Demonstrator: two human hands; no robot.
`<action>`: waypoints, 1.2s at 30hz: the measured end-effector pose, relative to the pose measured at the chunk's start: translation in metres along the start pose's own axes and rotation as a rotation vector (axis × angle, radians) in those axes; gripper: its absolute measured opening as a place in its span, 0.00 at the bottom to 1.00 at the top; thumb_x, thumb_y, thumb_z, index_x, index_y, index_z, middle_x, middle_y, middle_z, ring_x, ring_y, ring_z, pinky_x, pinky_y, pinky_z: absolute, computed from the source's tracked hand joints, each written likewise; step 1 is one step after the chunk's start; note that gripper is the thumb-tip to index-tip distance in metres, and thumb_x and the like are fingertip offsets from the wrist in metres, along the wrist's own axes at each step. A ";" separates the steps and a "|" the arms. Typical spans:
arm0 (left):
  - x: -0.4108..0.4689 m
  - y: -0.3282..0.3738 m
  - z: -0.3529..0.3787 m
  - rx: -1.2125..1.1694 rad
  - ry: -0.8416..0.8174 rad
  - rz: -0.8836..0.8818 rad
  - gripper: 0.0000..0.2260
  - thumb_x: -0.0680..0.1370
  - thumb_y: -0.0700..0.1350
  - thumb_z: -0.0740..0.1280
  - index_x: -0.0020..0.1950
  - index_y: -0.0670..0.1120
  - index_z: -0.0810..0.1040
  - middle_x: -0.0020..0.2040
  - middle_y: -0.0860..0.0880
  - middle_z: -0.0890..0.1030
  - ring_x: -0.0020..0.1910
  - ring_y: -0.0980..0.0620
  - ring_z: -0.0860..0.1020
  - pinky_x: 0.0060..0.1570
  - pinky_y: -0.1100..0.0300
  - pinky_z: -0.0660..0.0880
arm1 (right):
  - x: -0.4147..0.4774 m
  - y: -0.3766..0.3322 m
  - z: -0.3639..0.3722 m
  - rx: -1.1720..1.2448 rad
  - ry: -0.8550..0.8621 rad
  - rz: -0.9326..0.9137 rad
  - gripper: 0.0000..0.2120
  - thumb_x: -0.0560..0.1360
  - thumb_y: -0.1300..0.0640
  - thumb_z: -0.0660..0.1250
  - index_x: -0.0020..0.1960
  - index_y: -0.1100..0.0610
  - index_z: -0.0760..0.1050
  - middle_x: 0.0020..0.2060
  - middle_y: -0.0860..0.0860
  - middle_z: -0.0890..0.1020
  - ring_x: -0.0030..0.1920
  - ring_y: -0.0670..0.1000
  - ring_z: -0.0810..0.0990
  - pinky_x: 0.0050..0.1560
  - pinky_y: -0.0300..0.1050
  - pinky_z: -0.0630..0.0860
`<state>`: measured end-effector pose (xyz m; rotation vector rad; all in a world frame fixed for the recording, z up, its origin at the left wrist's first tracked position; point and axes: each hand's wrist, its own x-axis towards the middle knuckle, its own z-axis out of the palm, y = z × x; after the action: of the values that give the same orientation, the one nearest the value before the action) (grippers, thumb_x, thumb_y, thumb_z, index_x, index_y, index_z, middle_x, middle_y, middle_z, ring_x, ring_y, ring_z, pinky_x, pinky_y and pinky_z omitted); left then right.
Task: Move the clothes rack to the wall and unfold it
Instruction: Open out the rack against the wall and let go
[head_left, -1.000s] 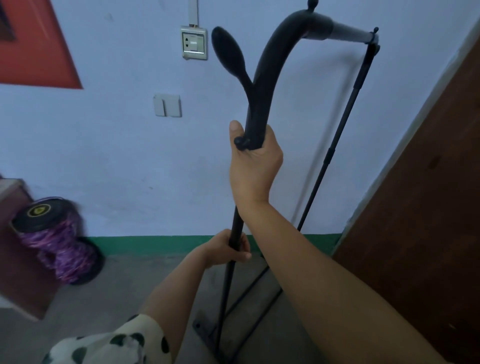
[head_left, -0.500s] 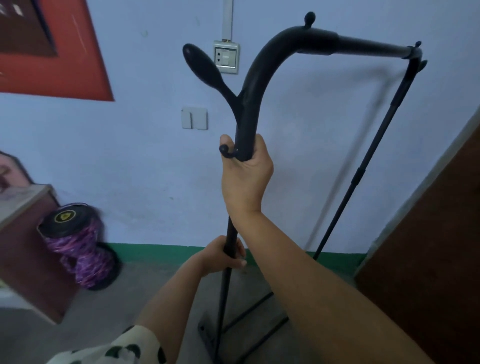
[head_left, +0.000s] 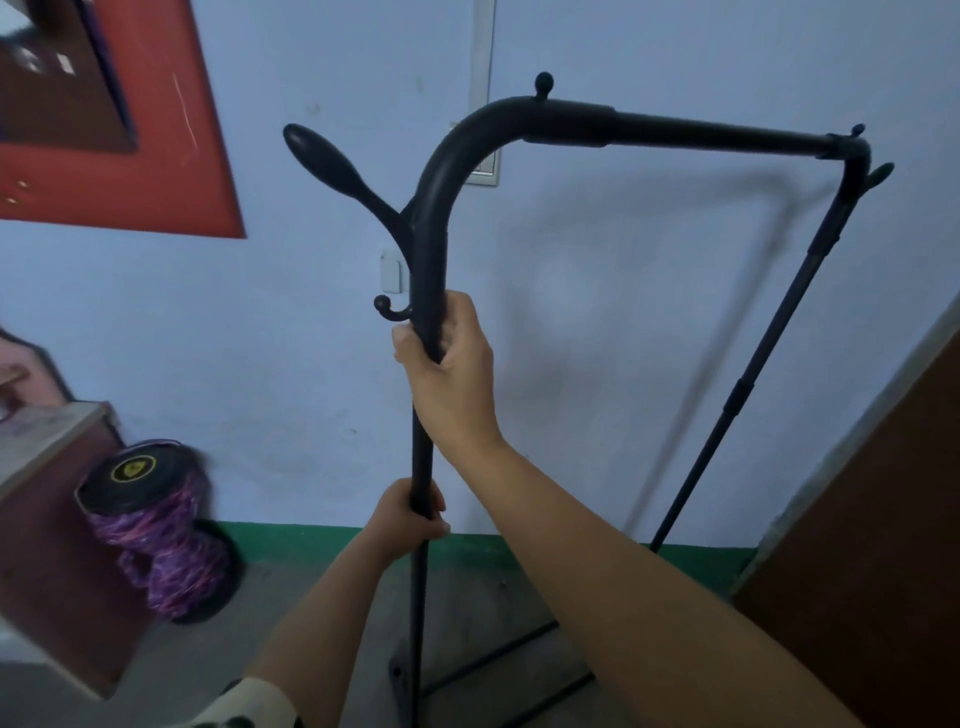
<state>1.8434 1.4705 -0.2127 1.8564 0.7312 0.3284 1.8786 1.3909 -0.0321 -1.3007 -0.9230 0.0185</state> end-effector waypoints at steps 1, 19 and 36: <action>0.002 0.001 -0.002 -0.004 0.016 -0.011 0.09 0.64 0.31 0.73 0.36 0.41 0.75 0.37 0.42 0.78 0.39 0.45 0.78 0.40 0.56 0.76 | 0.003 0.001 0.000 -0.003 -0.028 0.001 0.08 0.75 0.62 0.65 0.53 0.54 0.70 0.40 0.60 0.79 0.38 0.60 0.79 0.39 0.52 0.78; 0.055 0.015 -0.022 -0.027 0.442 -0.199 0.10 0.65 0.31 0.70 0.38 0.41 0.73 0.38 0.41 0.79 0.40 0.41 0.79 0.44 0.47 0.79 | 0.079 0.043 0.026 0.081 -0.306 -0.007 0.11 0.75 0.64 0.64 0.55 0.55 0.68 0.42 0.51 0.81 0.41 0.51 0.79 0.35 0.28 0.71; 0.147 -0.001 -0.087 0.065 0.411 -0.184 0.13 0.65 0.39 0.76 0.39 0.46 0.72 0.39 0.45 0.80 0.41 0.45 0.80 0.43 0.51 0.78 | 0.158 0.093 0.095 0.070 -0.263 -0.029 0.12 0.72 0.65 0.67 0.53 0.56 0.70 0.38 0.47 0.80 0.38 0.45 0.79 0.38 0.29 0.72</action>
<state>1.9102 1.6265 -0.1955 1.7840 1.1968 0.5812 1.9699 1.5754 -0.0208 -1.2378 -1.1545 0.2018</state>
